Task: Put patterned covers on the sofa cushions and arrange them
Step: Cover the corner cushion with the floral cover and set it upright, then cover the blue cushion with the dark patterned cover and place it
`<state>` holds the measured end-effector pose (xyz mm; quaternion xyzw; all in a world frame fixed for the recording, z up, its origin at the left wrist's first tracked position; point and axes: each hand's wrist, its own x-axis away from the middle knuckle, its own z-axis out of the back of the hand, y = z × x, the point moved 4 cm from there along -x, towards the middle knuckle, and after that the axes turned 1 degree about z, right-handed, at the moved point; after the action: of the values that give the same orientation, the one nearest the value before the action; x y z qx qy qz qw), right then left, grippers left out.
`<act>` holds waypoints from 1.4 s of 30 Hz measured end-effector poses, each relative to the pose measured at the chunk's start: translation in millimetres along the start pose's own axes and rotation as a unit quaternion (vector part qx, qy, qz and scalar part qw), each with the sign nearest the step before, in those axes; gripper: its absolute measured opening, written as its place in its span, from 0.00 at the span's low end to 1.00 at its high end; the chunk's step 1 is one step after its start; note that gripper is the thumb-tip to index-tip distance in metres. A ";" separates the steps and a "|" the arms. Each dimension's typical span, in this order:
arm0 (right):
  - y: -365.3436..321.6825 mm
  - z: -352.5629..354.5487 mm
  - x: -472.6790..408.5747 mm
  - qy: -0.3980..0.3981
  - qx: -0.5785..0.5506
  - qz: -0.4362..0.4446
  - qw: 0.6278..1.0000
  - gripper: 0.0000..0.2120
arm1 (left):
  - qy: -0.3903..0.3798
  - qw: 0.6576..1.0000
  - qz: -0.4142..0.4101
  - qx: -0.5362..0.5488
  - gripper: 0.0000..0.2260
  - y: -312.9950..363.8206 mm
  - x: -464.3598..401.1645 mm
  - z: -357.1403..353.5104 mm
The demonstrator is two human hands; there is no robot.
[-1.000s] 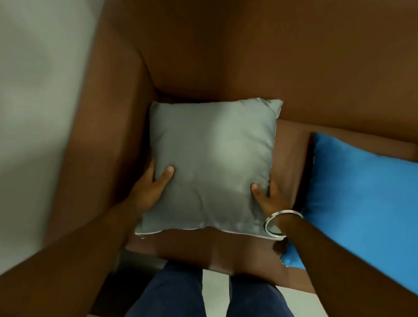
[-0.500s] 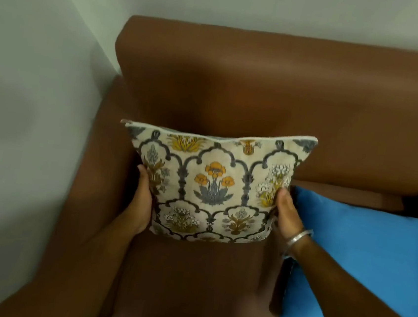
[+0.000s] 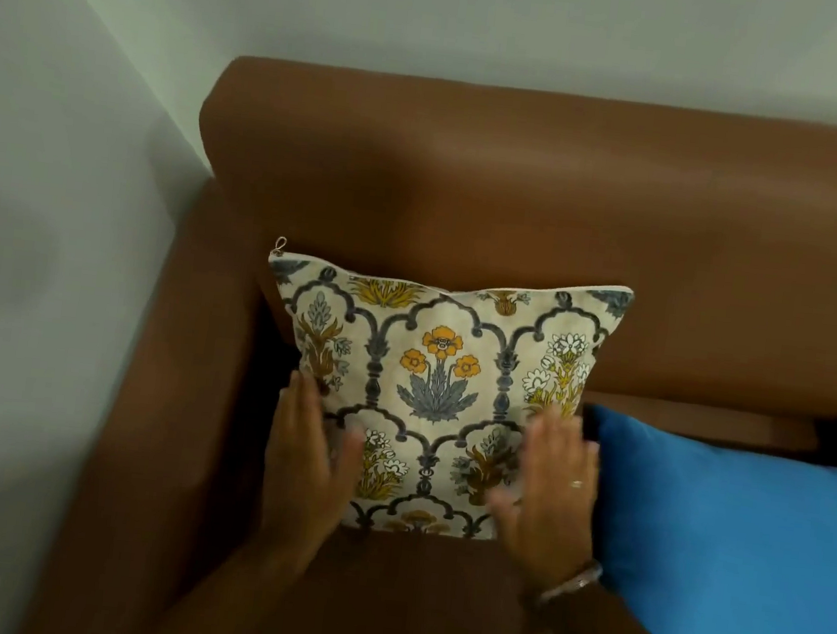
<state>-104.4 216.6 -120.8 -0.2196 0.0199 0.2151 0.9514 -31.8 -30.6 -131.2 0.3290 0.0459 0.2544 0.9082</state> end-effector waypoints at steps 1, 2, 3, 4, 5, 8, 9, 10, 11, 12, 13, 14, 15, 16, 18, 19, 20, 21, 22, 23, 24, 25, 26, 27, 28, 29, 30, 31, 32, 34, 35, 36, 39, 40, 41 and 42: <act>-13.9 -9.9 3.3 -0.019 0.058 0.141 0.988 0.30 | -0.006 0.985 -0.123 -0.121 0.34 1.2 10.0 -13.3; -23.5 -20.3 2.5 -0.035 0.101 0.251 0.962 0.28 | -0.007 0.942 -0.258 -0.217 0.37 3.1 14.1 -27.7; -26.3 -29.8 -3.0 -0.049 0.138 0.320 0.936 0.27 | -0.002 0.892 -0.359 -0.276 0.39 5.0 11.9 -36.4; -24.2 -36.9 -12.1 -0.061 0.172 0.360 0.915 0.28 | 0.006 0.857 -0.415 -0.304 0.39 7.2 2.3 -39.0; -19.5 -40.2 -24.4 -0.070 0.203 0.383 0.898 0.30 | 0.007 0.842 -0.439 -0.313 0.39 9.7 -14.0 -36.3; 4.3 -31.2 -68.0 -0.128 0.267 0.405 0.865 0.34 | -0.021 0.811 -0.488 -0.320 0.36 18.1 -71.6 -10.7; 17.4 -22.6 -86.8 -0.134 0.278 0.379 0.873 0.37 | -0.039 0.810 -0.482 -0.332 0.36 18.3 -92.2 -0.5; 31.4 -10.4 -106.6 -0.131 0.280 0.321 0.895 0.39 | -0.053 0.821 -0.451 -0.345 0.36 18.2 -113.1 11.7; 45.2 2.4 -123.6 -0.125 0.270 0.248 0.922 0.42 | -0.057 0.845 -0.404 -0.347 0.37 16.7 -130.7 23.7; 57.3 14.3 -136.0 -0.124 0.257 0.181 0.941 0.44 | -0.056 0.870 -0.353 -0.341 0.37 15.6 -142.7 33.5; 64.6 22.8 -142.3 -0.132 0.246 0.139 0.950 0.45 | -0.059 0.887 -0.312 -0.334 0.37 14.3 -148.1 40.1; 66.2 26.7 -144.0 -0.147 0.239 0.118 0.953 0.46 | -0.070 0.899 -0.284 -0.327 0.37 13.7 -147.9 43.0; 63.1 27.9 -143.6 -0.160 0.230 0.104 0.954 0.46 | -0.080 0.907 -0.264 -0.318 0.36 14.3 -144.5 43.0; 57.1 29.0 -142.0 -0.166 0.215 0.086 0.959 0.46 | -0.087 0.917 -0.242 -0.306 0.35 16.5 -139.7 42.7; 40.0 37.0 -134.3 -0.157 0.173 0.032 0.972 0.44 | -0.079 0.940 -0.188 -0.275 0.36 28.8 -127.1 46.2; 33.2 45.4 -128.8 -0.152 0.147 0.005 0.977 0.42 | -0.067 0.949 -0.169 -0.259 0.36 38.3 -118.5 48.9; 29.3 56.2 -120.8 -0.145 0.122 -0.015 0.982 0.41 | -0.051 0.953 -0.171 -0.244 0.36 50.7 -107.0 49.7; 28.5 67.9 -111.1 -0.139 0.096 -0.030 0.985 0.39 | -0.037 0.953 -0.194 -0.228 0.35 65.1 -93.2 46.4; 32.6 82.0 -95.3 -0.134 0.072 -0.044 0.987 0.38 | -0.033 0.951 -0.231 -0.202 0.34 84.0 -73.8 38.0; 41.3 93.9 -74.3 -0.138 0.053 -0.064 0.987 0.36 | -0.049 0.946 -0.270 -0.170 0.32 103.7 -50.4 24.3; 57.6 103.3 -48.4 -0.150 0.047 -0.089 0.984 0.35 | -0.084 0.940 -0.301 -0.139 0.30 123.2 -23.6 3.6; 79.8 110.4 -20.6 -0.170 0.055 -0.118 0.977 0.35 | -0.127 0.936 -0.311 -0.109 0.28 140.4 4.1 -21.4; 103.9 113.6 5.4 -0.196 0.070 -0.148 0.967 0.35 | -0.172 0.935 -0.299 -0.078 0.28 151.6 28.0 -45.9; 130.9 117.1 32.4 -0.219 0.084 -0.184 0.954 0.36 | -0.212 0.938 -0.271 -0.041 0.28 159.8 50.2 -71.4; 158.4 121.8 58.2 -0.230 0.095 -0.223 0.943 0.37 | -0.251 0.941 -0.226 0.001 0.30 165.5 69.8 -97.2; 187.8 127.9 82.9 -0.225 0.098 -0.262 0.933 0.37 | -0.287 0.942 -0.166 0.044 0.31 170.9 88.3 -125.0; 217.2 134.3 105.0 -0.210 0.095 -0.301 0.925 0.37 | -0.305 0.942 -0.104 0.089 0.33 175.8 104.6 -152.4; 243.3 139.2 122.3 -0.190 0.083 -0.345 0.916 0.37 | -0.301 0.945 -0.041 0.125 0.34 177.5 114.8 -176.7; 270.8 141.9 136.4 -0.172 0.070 -0.385 0.904 0.37 | -0.282 0.949 0.019 0.138 0.34 178.8 122.5 -202.3; 317.2 140.8 154.6 -0.157 0.054 -0.440 0.882 0.40 | -0.261 0.955 0.110 0.088 0.35 178.0 131.7 -245.9; 335.7 137.6 161.3 -0.163 0.042 -0.462 0.871 0.43 | -0.273 0.948 0.150 0.061 0.36 176.8 135.7 -264.9; 345.2 133.7 163.7 -0.174 0.030 -0.480 0.859 0.45 | -0.290 0.936 0.186 0.067 0.36 175.0 136.6 -275.4; 368.9 118.6 166.7 -0.229 -0.063 -0.501 0.832 0.49 | -0.307 0.907 0.234 0.170 0.33 189.0 143.1 -294.5; 372.4 115.6 163.8 -0.233 -0.120 -0.507 0.821 0.49 | -0.305 0.907 0.235 0.169 0.32 195.2 144.5 -292.7; 374.4 116.5 159.6 -0.230 -0.182 -0.509 0.809 0.48 | -0.307 0.908 0.239 0.154 0.32 200.3 145.0 -285.8; 374.9 123.7 154.2 -0.228 -0.243 -0.506 0.796 0.46 | -0.315 0.905 0.246 0.146 0.32 208.6 145.8 -272.2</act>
<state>-128.3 635.3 -183.0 -0.3664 -0.3647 -0.2554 0.8170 -63.9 334.0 -201.6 0.5217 -0.2885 0.3428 0.7260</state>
